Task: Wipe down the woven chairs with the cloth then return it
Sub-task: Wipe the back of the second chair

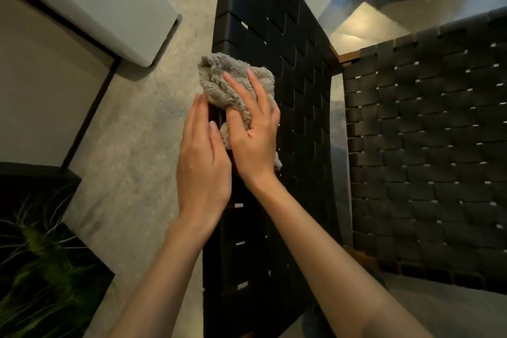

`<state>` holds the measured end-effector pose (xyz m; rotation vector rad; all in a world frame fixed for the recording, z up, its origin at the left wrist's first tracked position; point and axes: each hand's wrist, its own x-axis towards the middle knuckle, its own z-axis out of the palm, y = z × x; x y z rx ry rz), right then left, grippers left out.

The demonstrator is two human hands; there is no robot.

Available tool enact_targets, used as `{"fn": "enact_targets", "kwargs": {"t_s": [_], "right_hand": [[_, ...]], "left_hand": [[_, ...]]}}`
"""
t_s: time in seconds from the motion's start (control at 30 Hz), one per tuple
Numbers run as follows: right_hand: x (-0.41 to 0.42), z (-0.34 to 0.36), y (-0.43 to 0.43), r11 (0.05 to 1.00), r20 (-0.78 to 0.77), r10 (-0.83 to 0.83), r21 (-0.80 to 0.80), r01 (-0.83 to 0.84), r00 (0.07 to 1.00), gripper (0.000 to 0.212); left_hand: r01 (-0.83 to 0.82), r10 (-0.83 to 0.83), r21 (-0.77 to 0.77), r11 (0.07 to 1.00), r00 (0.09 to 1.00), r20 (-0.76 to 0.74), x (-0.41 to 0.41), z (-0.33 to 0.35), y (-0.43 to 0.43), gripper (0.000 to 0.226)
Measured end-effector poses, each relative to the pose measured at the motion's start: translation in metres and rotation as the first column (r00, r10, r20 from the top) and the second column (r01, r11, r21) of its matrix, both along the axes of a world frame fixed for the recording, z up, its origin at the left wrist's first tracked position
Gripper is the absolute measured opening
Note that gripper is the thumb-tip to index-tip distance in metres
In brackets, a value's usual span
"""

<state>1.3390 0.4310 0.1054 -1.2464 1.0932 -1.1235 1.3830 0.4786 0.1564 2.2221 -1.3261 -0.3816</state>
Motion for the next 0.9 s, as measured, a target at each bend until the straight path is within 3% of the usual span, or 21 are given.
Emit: {"fn": "enact_targets", "kwargs": {"t_s": [0.17, 0.33, 0.47, 0.6, 0.77, 0.9], "right_hand": [[-0.008, -0.038, -0.016, 0.999, -0.055, -0.041, -0.003, 0.041, 0.998, 0.046], [-0.036, -0.118, -0.027, 0.958, -0.181, -0.145, 0.22, 0.184, 0.973, 0.05], [-0.064, -0.19, -0.05, 0.863, -0.323, -0.17, 0.408, 0.299, 0.931, 0.045], [-0.085, -0.24, -0.061, 0.705, -0.411, -0.149, 0.594, 0.388, 0.9, 0.045], [-0.093, -0.247, -0.058, 0.647, -0.48, -0.127, 0.623, 0.439, 0.868, 0.04], [-0.079, -0.205, -0.048, 0.735, -0.375, -0.216, 0.545, 0.403, 0.902, 0.038]], "left_hand": [[0.048, -0.05, 0.032, 0.998, 0.997, 0.059, 0.005, -0.003, -0.029, 0.049], [0.143, -0.168, 0.124, 0.982, 0.961, 0.218, 0.005, -0.014, -0.054, 0.056], [0.154, -0.195, 0.153, 0.976, 0.932, 0.306, 0.012, -0.016, -0.068, 0.06], [0.162, -0.207, 0.151, 0.975, 0.91, 0.36, 0.013, -0.019, -0.07, 0.06], [0.162, -0.199, 0.131, 0.978, 0.915, 0.351, 0.012, -0.02, -0.069, 0.06], [0.144, -0.177, 0.126, 0.982, 0.932, 0.316, 0.009, -0.016, -0.07, 0.06]]}}
